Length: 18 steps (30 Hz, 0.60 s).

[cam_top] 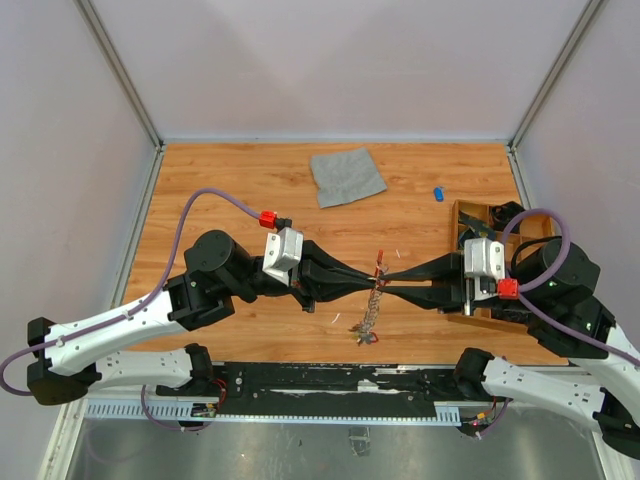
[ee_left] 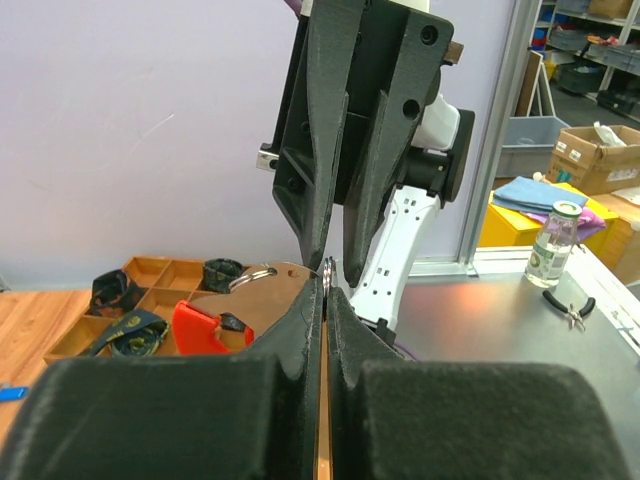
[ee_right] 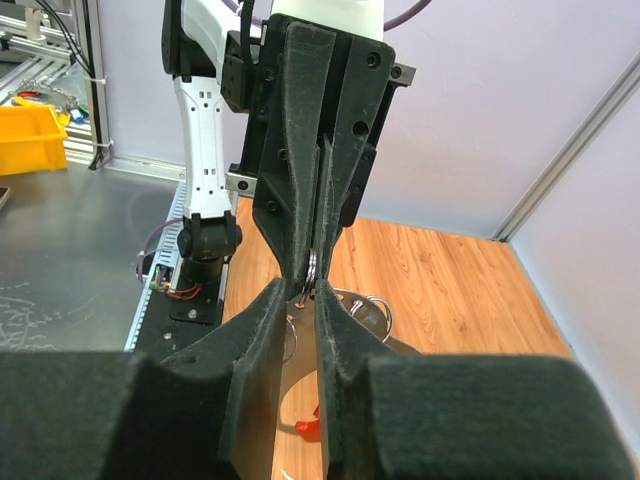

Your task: Put the keys on the keyring

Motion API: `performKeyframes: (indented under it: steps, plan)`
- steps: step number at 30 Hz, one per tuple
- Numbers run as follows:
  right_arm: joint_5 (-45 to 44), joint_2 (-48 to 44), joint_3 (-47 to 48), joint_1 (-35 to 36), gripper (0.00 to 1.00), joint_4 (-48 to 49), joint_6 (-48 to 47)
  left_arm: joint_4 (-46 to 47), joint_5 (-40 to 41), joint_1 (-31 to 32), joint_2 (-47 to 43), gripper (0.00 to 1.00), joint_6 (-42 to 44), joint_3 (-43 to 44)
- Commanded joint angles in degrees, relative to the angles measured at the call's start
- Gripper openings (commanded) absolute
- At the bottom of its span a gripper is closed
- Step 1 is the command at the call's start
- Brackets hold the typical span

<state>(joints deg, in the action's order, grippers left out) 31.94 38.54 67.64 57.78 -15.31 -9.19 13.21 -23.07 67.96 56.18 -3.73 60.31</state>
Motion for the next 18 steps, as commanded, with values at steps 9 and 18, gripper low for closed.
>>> performKeyframes:
  steps: [9, 18]
  plan:
    - [1.2, 1.7, 0.5, -0.3, 0.10, -0.3, 0.3, 3.9, -0.7, -0.1, -0.6, 0.00, -0.3, 0.8]
    - [0.3, 6.4, 9.6, -0.3, 0.00, -12.6, -2.3, 1.9, 0.4, -0.1, -0.7, 0.07, 0.3, 1.4]
